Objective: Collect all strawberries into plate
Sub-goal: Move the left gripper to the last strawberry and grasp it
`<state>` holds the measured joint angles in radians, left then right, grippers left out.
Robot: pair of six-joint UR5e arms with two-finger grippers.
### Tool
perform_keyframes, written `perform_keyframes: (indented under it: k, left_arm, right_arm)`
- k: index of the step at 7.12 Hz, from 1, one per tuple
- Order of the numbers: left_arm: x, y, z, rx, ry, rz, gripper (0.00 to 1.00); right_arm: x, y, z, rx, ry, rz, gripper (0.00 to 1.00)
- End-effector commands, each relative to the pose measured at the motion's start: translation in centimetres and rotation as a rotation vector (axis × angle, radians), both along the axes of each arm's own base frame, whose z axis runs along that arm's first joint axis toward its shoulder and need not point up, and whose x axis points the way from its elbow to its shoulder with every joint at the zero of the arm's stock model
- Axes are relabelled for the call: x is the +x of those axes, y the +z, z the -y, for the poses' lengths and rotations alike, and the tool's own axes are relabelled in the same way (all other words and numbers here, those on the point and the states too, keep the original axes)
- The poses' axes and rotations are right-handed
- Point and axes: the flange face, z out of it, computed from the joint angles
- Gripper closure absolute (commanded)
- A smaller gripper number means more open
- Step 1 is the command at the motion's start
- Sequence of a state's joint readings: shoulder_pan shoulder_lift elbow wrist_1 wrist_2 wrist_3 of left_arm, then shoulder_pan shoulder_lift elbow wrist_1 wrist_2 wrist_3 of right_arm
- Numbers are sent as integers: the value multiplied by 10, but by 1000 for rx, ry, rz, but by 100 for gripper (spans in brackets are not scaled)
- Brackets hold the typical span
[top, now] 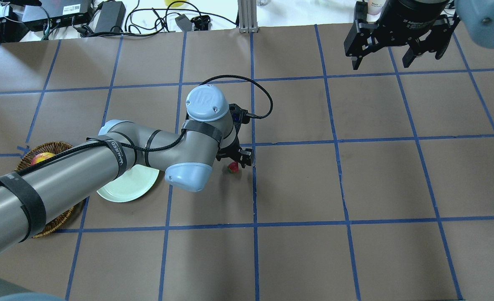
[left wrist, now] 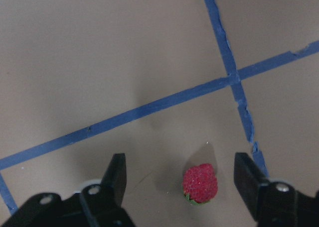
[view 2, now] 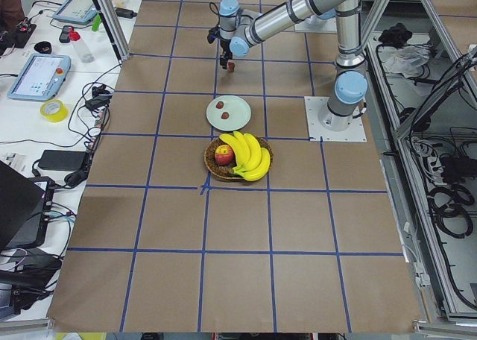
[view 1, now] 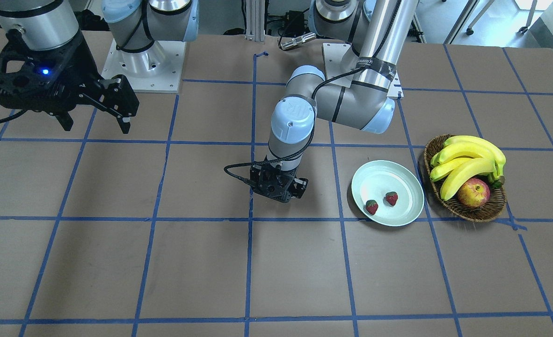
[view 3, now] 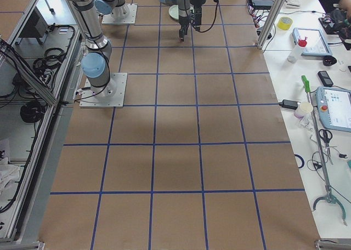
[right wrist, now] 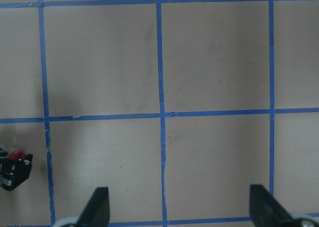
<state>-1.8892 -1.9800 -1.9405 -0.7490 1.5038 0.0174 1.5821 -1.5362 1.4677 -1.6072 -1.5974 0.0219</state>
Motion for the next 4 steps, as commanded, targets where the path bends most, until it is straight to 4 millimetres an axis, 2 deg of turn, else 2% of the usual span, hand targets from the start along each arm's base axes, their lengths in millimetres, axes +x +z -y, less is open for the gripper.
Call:
perform_keyframes:
  k: [1,2,3,4]
  left_arm:
    - [-4,-3,-7,12,-6,-35,20]
    - [-2,-7,-8,18,-12,-22,20]
    - [-2,-7,-9,19,-7,-20,29]
    - [-2,-8,-9,21,-7,-16,40]
  right_arm:
    - [11,25,-10,-51,23,-6,0]
    - [4,9,-4,-13,18,-17,0]
    - [17,-8,-8,16,46,-13,0]
    - [22,-19,1,10,44,-5,0]
